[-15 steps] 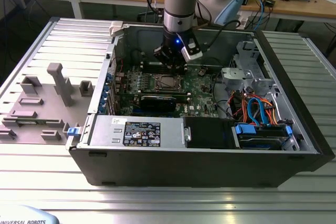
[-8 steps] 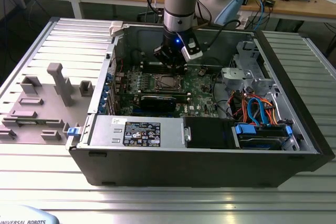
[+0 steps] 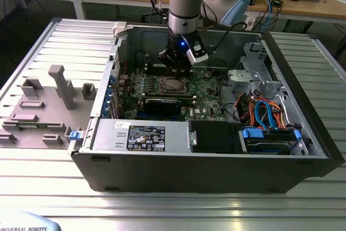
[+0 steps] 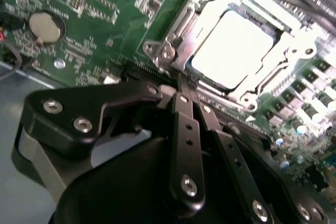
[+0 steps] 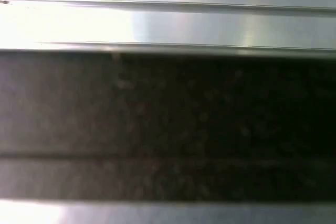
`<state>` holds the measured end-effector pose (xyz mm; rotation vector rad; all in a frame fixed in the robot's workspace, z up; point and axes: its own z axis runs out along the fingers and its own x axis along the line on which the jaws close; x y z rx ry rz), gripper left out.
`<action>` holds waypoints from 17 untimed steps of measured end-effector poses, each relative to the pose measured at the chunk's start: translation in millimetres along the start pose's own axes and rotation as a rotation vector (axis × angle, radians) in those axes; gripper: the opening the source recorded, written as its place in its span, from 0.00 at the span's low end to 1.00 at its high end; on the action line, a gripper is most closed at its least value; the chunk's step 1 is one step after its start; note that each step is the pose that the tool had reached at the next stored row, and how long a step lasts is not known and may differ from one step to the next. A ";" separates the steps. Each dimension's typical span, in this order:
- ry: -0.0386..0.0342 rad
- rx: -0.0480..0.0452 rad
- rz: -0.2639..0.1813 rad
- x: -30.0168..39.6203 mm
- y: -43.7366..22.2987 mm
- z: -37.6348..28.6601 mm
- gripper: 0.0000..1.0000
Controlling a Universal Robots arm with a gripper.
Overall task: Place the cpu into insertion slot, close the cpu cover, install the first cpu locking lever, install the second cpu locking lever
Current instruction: 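Install the first cpu locking lever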
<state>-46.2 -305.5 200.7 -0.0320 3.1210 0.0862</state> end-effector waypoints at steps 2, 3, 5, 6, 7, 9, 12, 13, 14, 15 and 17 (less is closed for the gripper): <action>0.0000 0.0000 0.000 0.0 0.0 0.0 0.11; -0.0002 -0.0003 0.000 0.0 0.0 -0.1 0.11; -0.0008 -0.0008 0.000 -0.1 0.3 -2.6 0.11; -0.0003 -0.0003 0.000 -0.1 0.3 -3.9 0.11; -0.0004 -0.0004 0.000 -0.1 0.4 -5.6 0.11; -0.0002 -0.0004 0.000 -0.2 0.5 -8.9 0.11; -0.0004 -0.0006 0.000 -0.2 0.5 -9.7 0.11; -0.0002 -0.0003 0.000 -0.2 0.0 -9.8 0.11; -0.0003 -0.0004 0.000 -0.2 -1.0 -9.8 0.11; -0.0003 -0.0004 0.000 -0.2 -1.2 -9.7 0.11; -0.0003 -0.0004 0.000 -0.2 -1.3 -9.7 0.11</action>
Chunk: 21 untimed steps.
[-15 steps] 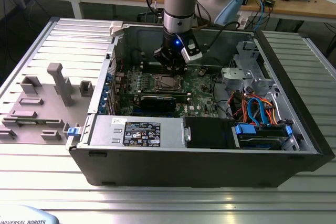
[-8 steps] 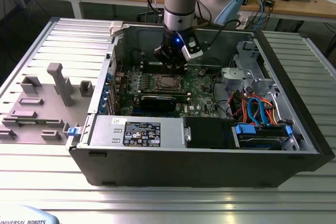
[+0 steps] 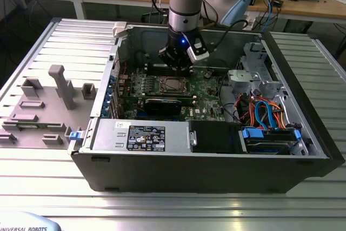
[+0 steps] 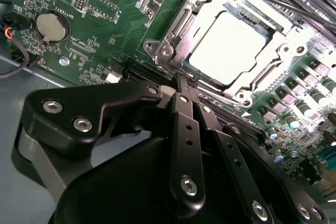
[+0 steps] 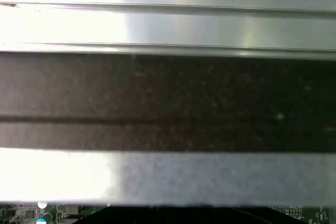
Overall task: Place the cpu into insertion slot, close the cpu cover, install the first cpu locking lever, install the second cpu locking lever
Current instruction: 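Install the first cpu locking lever, then install the second cpu locking lever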
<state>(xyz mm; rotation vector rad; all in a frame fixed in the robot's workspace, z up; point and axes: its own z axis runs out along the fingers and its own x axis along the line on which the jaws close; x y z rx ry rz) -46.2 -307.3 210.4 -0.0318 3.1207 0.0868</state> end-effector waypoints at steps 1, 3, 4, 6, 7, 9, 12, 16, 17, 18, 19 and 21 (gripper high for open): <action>0.0000 0.0000 0.000 0.0 -0.2 0.0 0.11; 0.0000 0.0000 0.000 0.0 -0.5 0.0 0.11; 0.0000 0.0000 0.000 0.0 -0.5 0.0 0.11; 0.0000 0.0000 0.000 0.0 -0.6 0.0 0.11; 0.0001 0.0000 0.000 0.0 -0.6 -0.1 0.11; 0.0000 0.0000 0.000 0.0 -0.7 -0.1 0.11; 0.0000 0.0000 0.000 0.0 -1.1 -0.1 0.11; 0.0001 0.0000 0.000 0.1 -5.5 -0.3 0.11; 0.0000 0.0000 0.000 0.1 -6.6 -0.4 0.11; 0.0000 -0.0001 0.000 0.2 -10.4 -0.6 0.11; 0.0001 0.0000 0.000 0.2 -11.6 -0.7 0.11; 0.0000 0.0000 0.000 0.3 -13.9 -0.8 0.11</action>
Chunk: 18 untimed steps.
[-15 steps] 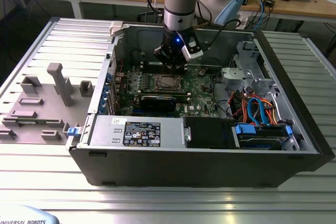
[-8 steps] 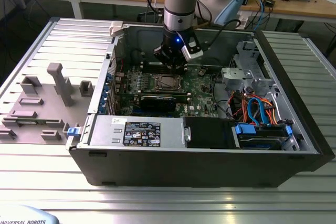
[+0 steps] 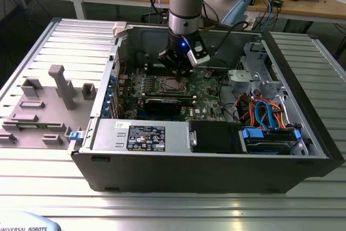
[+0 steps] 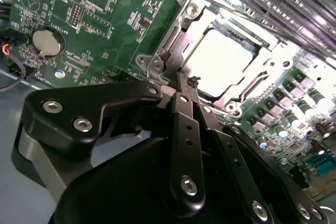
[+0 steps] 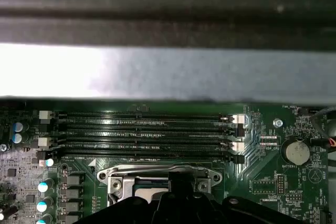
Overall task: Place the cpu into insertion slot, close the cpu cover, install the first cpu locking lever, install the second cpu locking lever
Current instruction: 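Install the second cpu locking lever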
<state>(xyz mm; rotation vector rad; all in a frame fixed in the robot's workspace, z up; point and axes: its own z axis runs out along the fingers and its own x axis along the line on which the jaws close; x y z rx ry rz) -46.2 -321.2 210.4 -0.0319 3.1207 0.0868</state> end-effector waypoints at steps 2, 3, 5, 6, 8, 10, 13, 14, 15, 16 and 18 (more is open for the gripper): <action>0.0000 0.0000 0.000 0.0 -0.8 -0.1 0.11; 0.0001 0.0002 0.000 0.1 -0.9 -0.6 0.11; 0.0001 0.0000 0.000 0.0 -0.8 -3.1 0.11; 0.0000 0.0001 0.000 -0.1 -0.8 -4.3 0.11; -0.0001 -0.0001 0.000 -0.1 -0.6 -7.1 0.11; 0.0000 -0.0001 0.000 -0.2 -0.5 -10.0 0.11; 0.0001 0.0000 0.000 -0.2 -1.0 -10.1 0.11; 0.0001 0.0002 0.000 -0.2 -1.5 -10.2 0.11; 0.0000 0.0000 0.000 -0.2 -2.3 -10.2 0.11; 0.0000 0.0001 0.000 -0.1 -4.0 -10.3 0.11; 0.0000 0.0001 0.000 0.0 -8.1 -10.5 0.11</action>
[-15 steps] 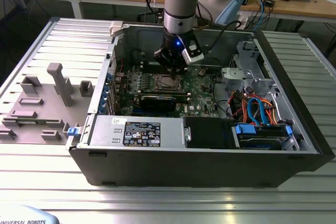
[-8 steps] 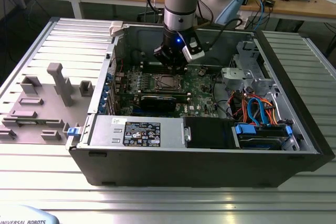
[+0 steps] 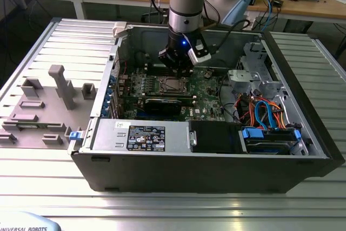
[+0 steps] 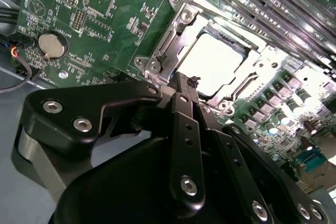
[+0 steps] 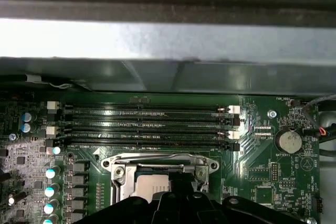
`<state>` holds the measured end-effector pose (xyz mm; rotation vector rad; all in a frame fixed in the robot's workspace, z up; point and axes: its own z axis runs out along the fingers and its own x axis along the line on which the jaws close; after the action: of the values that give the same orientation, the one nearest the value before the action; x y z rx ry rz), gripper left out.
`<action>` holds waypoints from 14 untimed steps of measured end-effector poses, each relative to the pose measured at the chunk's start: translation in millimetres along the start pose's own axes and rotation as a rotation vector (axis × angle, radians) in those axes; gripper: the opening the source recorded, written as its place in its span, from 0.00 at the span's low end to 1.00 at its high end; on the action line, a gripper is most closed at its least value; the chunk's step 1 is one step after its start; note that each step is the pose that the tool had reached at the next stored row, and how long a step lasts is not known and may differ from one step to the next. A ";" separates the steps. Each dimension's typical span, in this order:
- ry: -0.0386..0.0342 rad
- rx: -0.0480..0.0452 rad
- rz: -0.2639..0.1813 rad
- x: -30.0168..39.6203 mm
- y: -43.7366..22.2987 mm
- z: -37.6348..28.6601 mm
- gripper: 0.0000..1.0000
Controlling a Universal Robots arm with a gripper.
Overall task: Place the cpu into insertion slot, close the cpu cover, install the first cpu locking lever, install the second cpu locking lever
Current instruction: 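Install the second cpu locking lever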
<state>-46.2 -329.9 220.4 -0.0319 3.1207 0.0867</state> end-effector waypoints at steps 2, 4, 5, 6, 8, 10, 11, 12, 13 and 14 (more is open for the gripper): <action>0.0000 0.0000 0.000 0.1 -2.2 -0.1 0.11; 0.0000 0.0009 0.000 0.1 -4.5 -0.2 0.11; 0.0000 0.0023 0.000 0.1 -4.9 -0.3 0.11; 0.0002 0.0070 0.000 0.1 -5.0 -0.9 0.11; 0.0003 0.0158 0.000 0.0 -5.0 -3.2 0.11; 0.0005 0.0235 0.000 0.0 -4.9 -6.2 0.11; 0.0005 0.0255 -0.001 -0.1 -5.0 -7.3 0.11; 0.0005 0.0276 -0.001 -0.1 -5.0 -8.8 0.11; 0.0006 0.0293 -0.001 -0.1 -4.9 -10.4 0.11; 0.0011 0.0503 -0.001 -0.3 -4.6 -19.7 0.11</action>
<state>-46.2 -335.5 239.8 -0.0328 3.1225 0.0081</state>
